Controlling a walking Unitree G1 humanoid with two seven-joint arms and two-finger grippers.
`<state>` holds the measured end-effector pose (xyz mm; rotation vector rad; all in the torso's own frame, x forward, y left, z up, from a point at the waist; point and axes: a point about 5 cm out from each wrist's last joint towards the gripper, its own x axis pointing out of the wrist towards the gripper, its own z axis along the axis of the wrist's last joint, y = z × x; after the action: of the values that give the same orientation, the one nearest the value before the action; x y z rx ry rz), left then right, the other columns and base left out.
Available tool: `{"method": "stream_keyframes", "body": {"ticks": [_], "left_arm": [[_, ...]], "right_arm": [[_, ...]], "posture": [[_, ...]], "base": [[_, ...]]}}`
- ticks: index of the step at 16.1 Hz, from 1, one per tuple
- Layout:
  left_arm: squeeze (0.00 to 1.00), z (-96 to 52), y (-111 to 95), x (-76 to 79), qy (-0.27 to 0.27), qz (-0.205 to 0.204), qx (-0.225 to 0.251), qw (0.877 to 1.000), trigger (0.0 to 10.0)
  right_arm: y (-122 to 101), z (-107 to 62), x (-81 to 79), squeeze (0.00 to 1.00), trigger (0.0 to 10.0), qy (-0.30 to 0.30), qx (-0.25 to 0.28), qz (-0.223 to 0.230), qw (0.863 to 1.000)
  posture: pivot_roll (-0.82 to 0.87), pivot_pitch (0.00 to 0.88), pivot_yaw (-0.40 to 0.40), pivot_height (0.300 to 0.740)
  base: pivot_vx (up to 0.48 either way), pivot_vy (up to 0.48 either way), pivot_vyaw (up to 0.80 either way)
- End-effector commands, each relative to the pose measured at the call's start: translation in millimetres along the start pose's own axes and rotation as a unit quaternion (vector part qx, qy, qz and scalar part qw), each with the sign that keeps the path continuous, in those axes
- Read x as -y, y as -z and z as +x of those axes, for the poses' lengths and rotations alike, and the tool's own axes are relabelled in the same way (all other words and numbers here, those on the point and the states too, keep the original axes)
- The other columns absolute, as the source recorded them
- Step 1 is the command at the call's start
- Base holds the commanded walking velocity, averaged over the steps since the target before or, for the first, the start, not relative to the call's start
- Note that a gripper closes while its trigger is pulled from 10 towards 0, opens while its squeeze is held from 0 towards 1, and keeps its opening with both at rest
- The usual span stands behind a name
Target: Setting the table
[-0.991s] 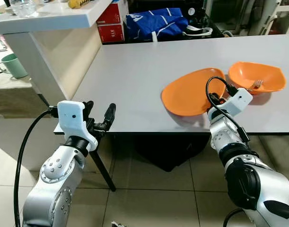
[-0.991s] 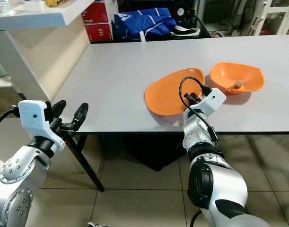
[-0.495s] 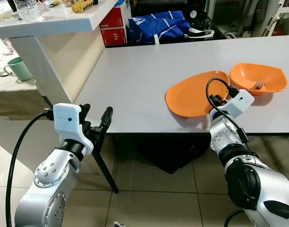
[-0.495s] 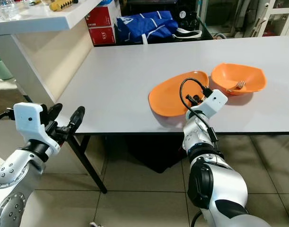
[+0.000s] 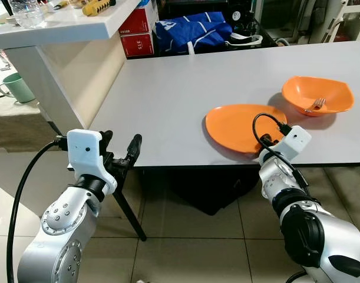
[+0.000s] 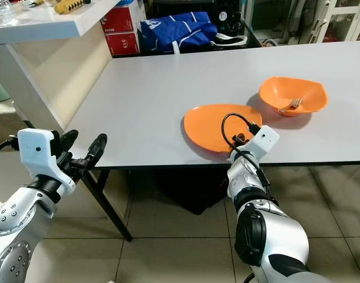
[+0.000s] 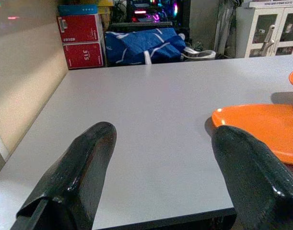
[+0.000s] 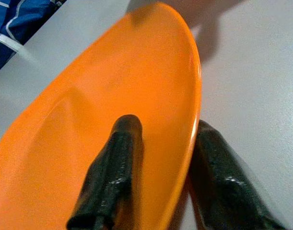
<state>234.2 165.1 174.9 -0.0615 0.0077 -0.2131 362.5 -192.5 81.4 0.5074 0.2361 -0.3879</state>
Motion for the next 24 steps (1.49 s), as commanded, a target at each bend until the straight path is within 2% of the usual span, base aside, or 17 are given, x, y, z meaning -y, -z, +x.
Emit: {"method": "stream_keyframes", "body": {"ticks": [1,4,6,7,10,17,19,24], "left_arm": [[0.0,-2.6,-4.8,-1.3,-0.004,0.005,0.006,1.0,10.0],[0.0,-2.0,-4.7,-0.4,-0.003,0.005,0.005,1.0,10.0],[0.0,-1.6,-4.5,-0.2,-0.004,0.006,0.004,1.0,10.0],[0.0,-1.4,-4.5,0.1,-0.003,0.008,0.003,1.0,10.0],[0.0,-0.3,-4.2,0.7,0.001,0.012,0.0,1.0,10.0],[0.0,3.7,-8.4,0.5,0.008,0.044,0.004,0.999,10.0],[0.0,5.0,-9.6,0.2,0.009,0.042,0.006,0.999,10.0],[0.0,5.4,-6.7,0.3,0.008,0.037,-0.001,0.999,10.0]], "right_arm": [[5.7,-1.4,-2.8,1.0,10.0,-0.001,-0.011,-0.005,1.0],[6.1,-1.5,-5.2,1.0,10.0,-0.006,-0.014,-0.012,1.0],[6.5,-1.5,-6.3,0.11,10.0,-0.01,-0.015,-0.023,1.0],[6.8,-1.7,-7.5,0.0,10.0,-0.016,-0.015,-0.03,0.999],[8.8,-2.5,-9.3,0.0,10.0,-0.018,-0.016,-0.031,0.999],[11.9,-3.4,-9.3,0.0,10.0,-0.018,-0.02,-0.034,0.999],[13.6,-4.1,-10.2,0.0,10.0,-0.021,-0.021,-0.038,0.999],[14.6,-4.7,-11.1,0.0,10.0,-0.028,-0.019,-0.043,0.999]], "posture": [[0.03,0.0,0.143,0.74],[0.03,0.0,0.14,0.74],[0.03,0.0,0.139,0.74],[0.03,0.0,0.138,0.74],[0.03,0.0,0.141,0.74],[0.03,0.0,0.143,0.74],[0.03,0.0,0.143,0.74],[0.02,0.0,0.14,0.74]], "base": [[0.0,0.0,0.0],[0.0,0.0,0.0],[0.0,0.0,0.0],[0.0,0.0,0.0],[0.0,0.0,0.0],[0.434,0.0,0.0],[0.366,0.0,0.0],[0.0,0.0,0.0]]}}
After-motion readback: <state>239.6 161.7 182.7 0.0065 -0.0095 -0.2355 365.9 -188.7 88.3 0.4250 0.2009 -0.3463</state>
